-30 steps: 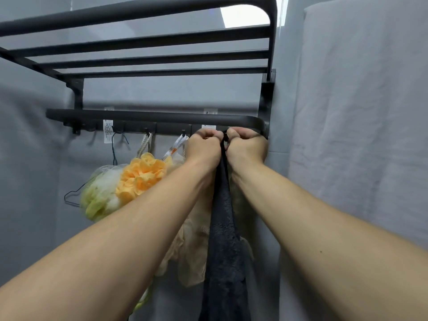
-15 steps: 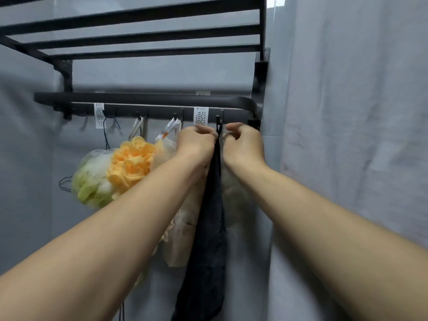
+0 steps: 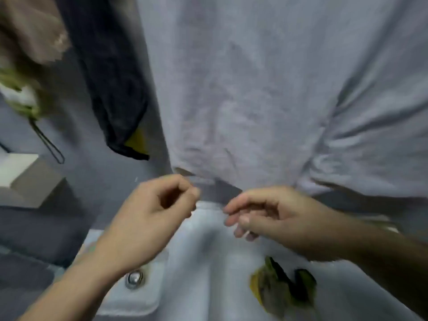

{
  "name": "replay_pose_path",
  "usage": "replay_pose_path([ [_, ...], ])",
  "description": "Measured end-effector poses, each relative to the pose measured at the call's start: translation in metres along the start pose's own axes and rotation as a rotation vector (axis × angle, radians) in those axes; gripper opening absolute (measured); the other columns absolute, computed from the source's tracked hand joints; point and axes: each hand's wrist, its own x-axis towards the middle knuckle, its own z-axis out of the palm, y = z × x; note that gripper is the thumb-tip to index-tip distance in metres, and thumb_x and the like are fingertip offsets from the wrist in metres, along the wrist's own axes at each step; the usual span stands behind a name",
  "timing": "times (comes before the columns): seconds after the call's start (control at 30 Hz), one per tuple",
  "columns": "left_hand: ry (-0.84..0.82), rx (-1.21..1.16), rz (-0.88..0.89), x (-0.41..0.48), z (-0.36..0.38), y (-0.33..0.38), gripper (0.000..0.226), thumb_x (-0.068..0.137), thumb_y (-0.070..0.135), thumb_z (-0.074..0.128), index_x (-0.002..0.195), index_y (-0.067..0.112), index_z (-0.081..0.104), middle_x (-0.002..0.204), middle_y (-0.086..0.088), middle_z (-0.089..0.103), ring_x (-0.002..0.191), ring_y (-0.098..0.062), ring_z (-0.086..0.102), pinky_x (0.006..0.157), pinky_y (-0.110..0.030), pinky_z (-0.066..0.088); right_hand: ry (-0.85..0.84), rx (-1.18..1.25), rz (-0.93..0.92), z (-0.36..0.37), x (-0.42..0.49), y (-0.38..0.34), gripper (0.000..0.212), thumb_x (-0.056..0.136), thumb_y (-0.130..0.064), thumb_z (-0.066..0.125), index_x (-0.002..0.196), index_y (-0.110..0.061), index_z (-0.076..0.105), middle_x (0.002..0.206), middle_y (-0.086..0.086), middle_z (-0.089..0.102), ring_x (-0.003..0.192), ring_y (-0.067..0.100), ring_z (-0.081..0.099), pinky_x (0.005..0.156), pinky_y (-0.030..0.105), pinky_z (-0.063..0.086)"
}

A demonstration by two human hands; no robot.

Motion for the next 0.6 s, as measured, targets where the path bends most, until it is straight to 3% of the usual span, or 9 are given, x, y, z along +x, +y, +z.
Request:
replay_pose_path([
  [0.03, -0.072, 0.027, -0.082, -0.005, 0.028, -0.02, 0.027, 0.094, 0.036, 0.066, 0.079, 0.015, 0.07, 0.076, -0.013, 0.07, 0.073, -0.028, 0.068, 0.071, -0.04, 0.055, -0.01, -0.005, 0.114, -0.003, -0.012, 0.037, 0.015, 0.087, -0.027, 0.065, 0.1, -0.024, 0.073, 0.102, 0.004, 0.079, 0.091, 0.019, 0.075, 0.084, 0.038, 0.061],
  [0.1, -0.203, 0.005, -0.239, -0.009, 0.085, -0.059, 0.015, 0.094, 0.024, 0.062, 0.082, 0.021, 0.07, 0.082, -0.015, 0.071, 0.078, -0.029, 0.07, 0.075, -0.045, 0.055, -0.045, -0.037, 0.277, -0.004, -0.036, 0.109, 0.009, 0.095, -0.023, 0.064, 0.098, -0.022, 0.072, 0.089, -0.012, 0.079, 0.079, 0.005, 0.073, 0.071, 0.022, 0.058],
  [0.17, -0.285, 0.03, -0.337, -0.011, 0.141, -0.096, 0.019, 0.095, 0.016, 0.057, 0.082, 0.022, 0.07, 0.082, -0.014, 0.072, 0.076, -0.027, 0.07, 0.073, -0.045, 0.056, -0.055, -0.174, 0.366, -0.003, -0.057, 0.182, 0.022, 0.1, -0.021, 0.056, 0.084, -0.031, 0.065, 0.068, -0.028, 0.068, 0.065, -0.01, 0.063, 0.059, 0.009, 0.044],
  [0.23, -0.331, 0.07, -0.393, -0.014, 0.197, -0.128, 0.019, 0.095, 0.019, 0.056, 0.079, 0.02, 0.067, 0.083, -0.011, 0.072, 0.073, -0.024, 0.067, 0.075, -0.044, 0.055, -0.008, -0.296, 0.42, 0.003, -0.074, 0.253, 0.03, 0.099, -0.023, 0.055, 0.07, -0.03, 0.057, 0.064, -0.012, 0.057, 0.057, -0.002, 0.053, 0.057, 0.014, 0.036],
  [0.3, -0.385, 0.099, -0.441, -0.017, 0.25, -0.157, 0.016, 0.093, 0.022, 0.057, 0.081, 0.018, 0.066, 0.084, -0.01, 0.072, 0.069, -0.017, 0.062, 0.076, -0.045, 0.055, 0.018, -0.268, 0.492, 0.012, -0.088, 0.313, 0.026, 0.096, -0.017, 0.056, 0.07, -0.019, 0.056, 0.066, -0.007, 0.043, 0.057, 0.001, 0.042, 0.061, 0.029, 0.037],
  [0.37, -0.417, 0.135, -0.492, -0.02, 0.298, -0.181, 0.016, 0.091, 0.025, 0.055, 0.084, 0.016, 0.067, 0.085, -0.01, 0.073, 0.072, -0.022, 0.066, 0.077, -0.045, 0.056, 0.002, -0.232, 0.513, 0.022, -0.097, 0.356, 0.017, 0.096, -0.009, 0.056, 0.084, -0.018, 0.064, 0.079, -0.008, 0.054, 0.07, 0.004, 0.052, 0.071, 0.03, 0.04],
  [0.43, -0.422, 0.151, -0.532, -0.022, 0.335, -0.2, 0.02, 0.089, 0.026, 0.053, 0.084, 0.015, 0.069, 0.086, -0.013, 0.074, 0.079, -0.031, 0.069, 0.076, -0.043, 0.056, 0.006, -0.213, 0.521, 0.032, -0.097, 0.388, 0.021, 0.097, -0.011, 0.056, 0.114, -0.013, 0.066, 0.113, 0.006, 0.065, 0.105, 0.02, 0.063, 0.087, 0.03, 0.046],
  [0.5, -0.431, 0.185, -0.574, -0.024, 0.36, -0.218, 0.017, 0.092, 0.02, 0.054, 0.086, 0.015, 0.069, 0.086, -0.011, 0.073, 0.08, -0.031, 0.068, 0.075, -0.039, 0.053, -0.002, -0.211, 0.538, 0.04, -0.09, 0.41, 0.032, 0.097, -0.011, 0.054, 0.128, -0.009, 0.06, 0.137, 0.012, 0.053, 0.128, 0.029, 0.052, 0.103, 0.034, 0.043],
  [0.6, -0.405, 0.209, -0.631, -0.029, 0.385, -0.242, 0.015, 0.088, 0.027, 0.05, 0.083, 0.024, 0.064, 0.085, -0.005, 0.064, 0.075, -0.026, 0.058, 0.071, -0.038, 0.05, 0.027, -0.218, 0.493, 0.05, -0.081, 0.434, 0.043, 0.095, -0.013, 0.057, 0.138, -0.01, 0.054, 0.147, 0.012, 0.044, 0.138, 0.032, 0.042, 0.112, 0.041, 0.038],
])
